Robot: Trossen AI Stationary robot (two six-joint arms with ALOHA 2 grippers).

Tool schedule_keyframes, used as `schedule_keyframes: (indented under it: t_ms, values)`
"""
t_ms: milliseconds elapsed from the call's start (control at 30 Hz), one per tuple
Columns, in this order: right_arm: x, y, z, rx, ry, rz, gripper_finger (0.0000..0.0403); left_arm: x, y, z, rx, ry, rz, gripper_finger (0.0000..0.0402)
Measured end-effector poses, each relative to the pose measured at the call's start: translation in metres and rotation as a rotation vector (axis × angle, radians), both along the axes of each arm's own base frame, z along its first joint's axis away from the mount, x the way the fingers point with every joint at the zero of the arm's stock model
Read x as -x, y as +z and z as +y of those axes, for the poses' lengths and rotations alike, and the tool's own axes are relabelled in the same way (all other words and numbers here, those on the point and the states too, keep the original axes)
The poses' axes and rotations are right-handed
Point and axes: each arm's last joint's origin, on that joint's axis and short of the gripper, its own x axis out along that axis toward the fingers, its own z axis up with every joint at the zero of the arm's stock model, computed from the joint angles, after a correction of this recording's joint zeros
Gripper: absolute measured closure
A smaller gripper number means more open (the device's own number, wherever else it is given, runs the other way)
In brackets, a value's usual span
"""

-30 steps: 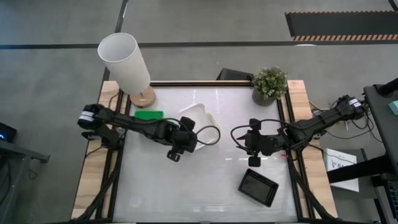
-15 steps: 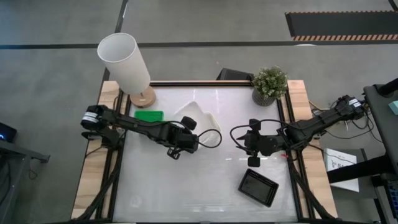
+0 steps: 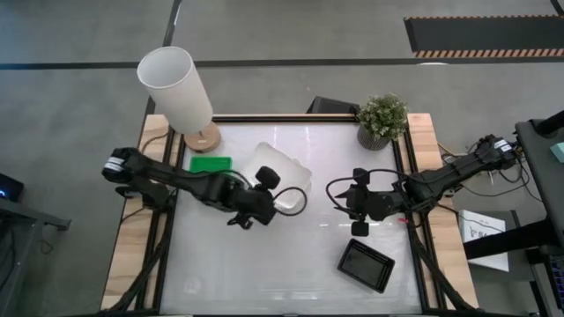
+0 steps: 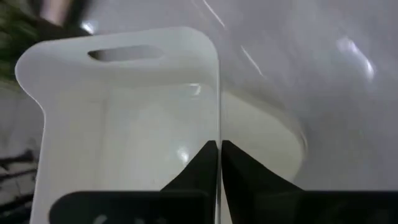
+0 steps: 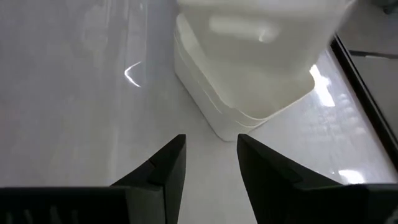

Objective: Stack baskets by color
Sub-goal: Stack the right white bin on top of the white bin

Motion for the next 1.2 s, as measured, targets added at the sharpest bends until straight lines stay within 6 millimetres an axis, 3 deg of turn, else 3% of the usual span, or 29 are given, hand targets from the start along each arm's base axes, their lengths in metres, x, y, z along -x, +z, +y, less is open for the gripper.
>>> schedule_keyframes:
  t_ms: [133, 233, 500, 800, 967, 1200]
  values:
    - [0.001, -0.005, 0.002, 0.067, 0.064, 0.015, 0.0266, 0.01, 0.029, -0.021, 0.076, -0.07, -0.269, 0.0401]
    - [-0.001, -0.012, 0.005, 0.125, 0.139, -0.027, 0.0266, 0.02, 0.037, -0.042, 0.101, -0.182, -0.407, 0.0401]
    - [-0.005, -0.034, 0.008, 0.22, 0.25, -0.147, 0.0266, 0.043, 0.01, -0.091, 0.069, -0.451, -0.566, 0.0402]
    - [-0.006, -0.034, 0.01, 0.19, 0.289, -0.176, 0.0266, 0.049, -0.003, -0.102, 0.214, -0.521, -0.634, 0.0401]
    - [-0.008, -0.022, 0.014, 0.111, 0.381, -0.204, 0.0262, 0.053, -0.011, -0.109, 0.372, -0.701, -0.618, 0.0401]
    - [-0.018, 0.02, 0.022, 0.061, 0.593, -0.32, 0.0219, 0.057, -0.016, -0.114, 0.473, -0.844, -0.595, 0.0401]
